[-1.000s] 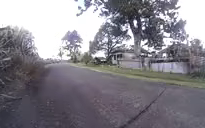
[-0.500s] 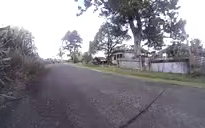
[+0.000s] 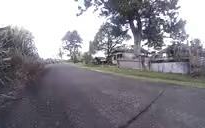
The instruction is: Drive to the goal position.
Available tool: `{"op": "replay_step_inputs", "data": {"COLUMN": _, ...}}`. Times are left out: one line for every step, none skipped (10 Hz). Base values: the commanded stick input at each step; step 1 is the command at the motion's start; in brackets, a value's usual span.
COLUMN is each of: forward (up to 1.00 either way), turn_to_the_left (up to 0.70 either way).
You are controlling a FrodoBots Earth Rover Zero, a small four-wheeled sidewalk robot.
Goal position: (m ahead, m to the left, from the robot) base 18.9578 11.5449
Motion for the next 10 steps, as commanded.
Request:
{"op": "replay_step_inputs", "data": {"forward": 0.85, "turn_to_the_left": 0.0}}
{"op": "replay_step_inputs", "data": {"forward": 0.85, "turn_to_the_left": 0.0}}
{"op": "replay_step_inputs", "data": {"forward": 0.85, "turn_to_the_left": 0.0}}
{"op": "replay_step_inputs", "data": {"forward": 0.85, "turn_to_the_left": 0.0}}
{"op": "replay_step_inputs", "data": {"forward": 0.85, "turn_to_the_left": 0.0}}
{"op": "replay_step_inputs", "data": {"forward": 0.85, "turn_to_the_left": 0.0}}
{"op": "replay_step_inputs", "data": {"forward": 0.85, "turn_to_the_left": 0.0}}
{"op": "replay_step_inputs", "data": {"forward": 0.85, "turn_to_the_left": 0.0}}
{"op": "replay_step_inputs", "data": {"forward": 0.85, "turn_to_the_left": 0.0}}
{"op": "replay_step_inputs", "data": {"forward": 0.85, "turn_to_the_left": 0.0}}
